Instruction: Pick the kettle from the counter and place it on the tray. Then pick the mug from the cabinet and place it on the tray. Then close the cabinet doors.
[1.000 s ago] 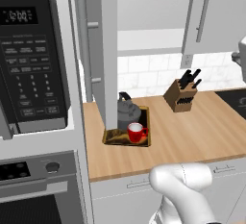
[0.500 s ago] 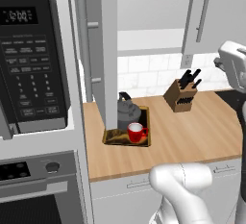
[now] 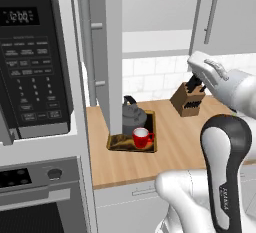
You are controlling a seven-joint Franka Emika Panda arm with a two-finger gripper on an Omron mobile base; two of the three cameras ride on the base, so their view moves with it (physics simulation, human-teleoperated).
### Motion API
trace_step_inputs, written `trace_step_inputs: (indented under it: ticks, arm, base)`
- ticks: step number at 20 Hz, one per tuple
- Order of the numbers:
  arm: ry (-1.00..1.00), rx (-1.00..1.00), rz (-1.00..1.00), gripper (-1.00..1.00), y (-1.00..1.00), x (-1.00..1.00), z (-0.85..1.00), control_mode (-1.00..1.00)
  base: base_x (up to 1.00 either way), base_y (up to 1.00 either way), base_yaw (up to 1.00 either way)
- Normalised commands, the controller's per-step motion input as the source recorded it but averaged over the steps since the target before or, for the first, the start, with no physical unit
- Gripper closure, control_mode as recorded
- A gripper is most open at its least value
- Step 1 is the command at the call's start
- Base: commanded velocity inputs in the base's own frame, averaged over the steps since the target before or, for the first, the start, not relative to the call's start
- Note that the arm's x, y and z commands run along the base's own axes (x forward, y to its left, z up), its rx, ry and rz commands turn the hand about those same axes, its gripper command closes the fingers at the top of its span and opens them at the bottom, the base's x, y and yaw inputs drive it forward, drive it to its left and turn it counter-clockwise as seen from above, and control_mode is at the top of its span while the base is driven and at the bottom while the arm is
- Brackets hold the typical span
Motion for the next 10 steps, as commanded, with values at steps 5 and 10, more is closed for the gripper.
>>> trace_step_inputs:
  ticks: [5,10]
  arm:
    - [0.12,-0.06,-0.11,1.0,0.66,-0.14,0.0,-1.0]
    - [0.11,-0.01,-0.1,1.0,0.39,-0.29,0.0,-1.0]
  base:
    - [0.0,0.0,0.0]
    - [0.0,0.0,0.0]
